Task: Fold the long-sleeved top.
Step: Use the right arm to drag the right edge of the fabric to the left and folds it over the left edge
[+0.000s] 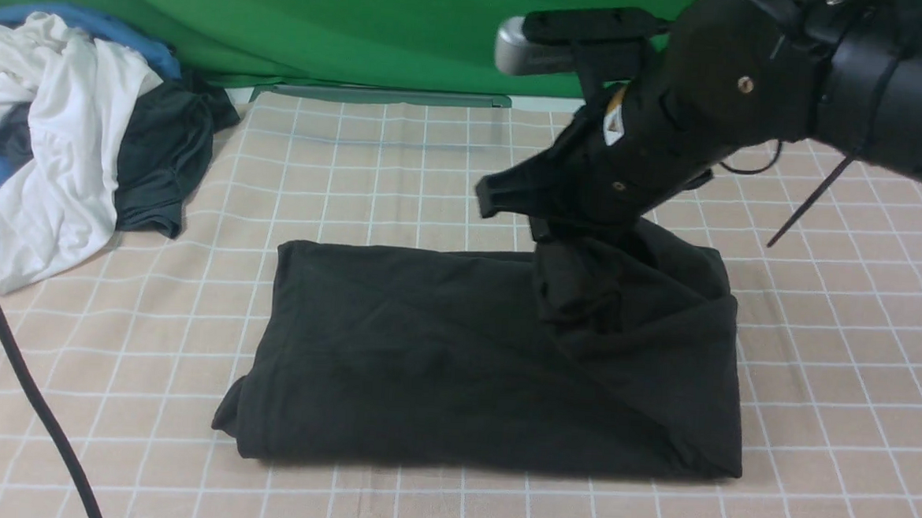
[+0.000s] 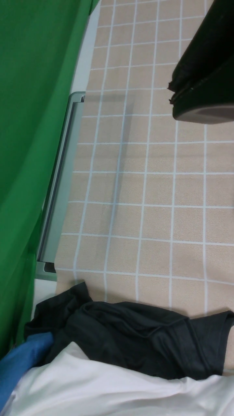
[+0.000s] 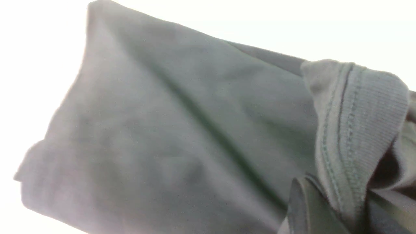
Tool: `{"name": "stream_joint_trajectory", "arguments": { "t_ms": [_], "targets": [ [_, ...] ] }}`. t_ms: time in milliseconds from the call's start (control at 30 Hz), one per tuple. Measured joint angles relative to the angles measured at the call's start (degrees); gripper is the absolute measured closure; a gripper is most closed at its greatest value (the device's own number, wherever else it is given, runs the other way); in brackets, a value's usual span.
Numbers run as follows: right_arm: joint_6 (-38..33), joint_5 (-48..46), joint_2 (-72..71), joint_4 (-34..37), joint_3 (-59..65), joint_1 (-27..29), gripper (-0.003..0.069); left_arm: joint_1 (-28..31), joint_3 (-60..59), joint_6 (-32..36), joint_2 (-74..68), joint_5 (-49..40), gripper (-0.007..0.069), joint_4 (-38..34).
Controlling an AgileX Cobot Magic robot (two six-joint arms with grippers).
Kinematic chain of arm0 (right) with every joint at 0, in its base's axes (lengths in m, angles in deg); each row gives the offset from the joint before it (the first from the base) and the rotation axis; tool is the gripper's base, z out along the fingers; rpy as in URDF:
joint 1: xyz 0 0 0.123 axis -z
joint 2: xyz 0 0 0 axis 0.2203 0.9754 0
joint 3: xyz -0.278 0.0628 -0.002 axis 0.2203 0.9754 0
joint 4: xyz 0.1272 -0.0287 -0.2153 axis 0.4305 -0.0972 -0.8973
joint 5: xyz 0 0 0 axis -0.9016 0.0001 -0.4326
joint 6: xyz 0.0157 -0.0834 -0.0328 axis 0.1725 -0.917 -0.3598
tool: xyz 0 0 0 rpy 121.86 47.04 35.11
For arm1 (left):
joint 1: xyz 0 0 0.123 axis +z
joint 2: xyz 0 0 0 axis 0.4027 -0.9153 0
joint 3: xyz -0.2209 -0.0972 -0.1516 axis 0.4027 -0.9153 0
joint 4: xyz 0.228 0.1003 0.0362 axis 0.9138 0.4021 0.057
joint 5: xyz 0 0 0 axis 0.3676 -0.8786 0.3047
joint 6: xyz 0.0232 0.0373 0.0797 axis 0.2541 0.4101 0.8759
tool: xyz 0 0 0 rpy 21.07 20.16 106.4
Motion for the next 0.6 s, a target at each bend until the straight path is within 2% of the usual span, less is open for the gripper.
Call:
{"name": "stream_joint_trajectory", "arguments": {
  "t_ms": [333, 600],
  "targets": [
    [1.57, 0.96, 7.65, 0.16, -10.13, -6.79, 0.0553, 0.0, 0.03, -0.21, 0.59, -0.04, 0.061, 0.13],
    [1.04, 1.48, 11.27, 2.94, -15.43, -9.73, 0.0553, 0.0, 0.03, -0.26, 0.59, -0.04, 0.0608, -0.23]
  ]
}}
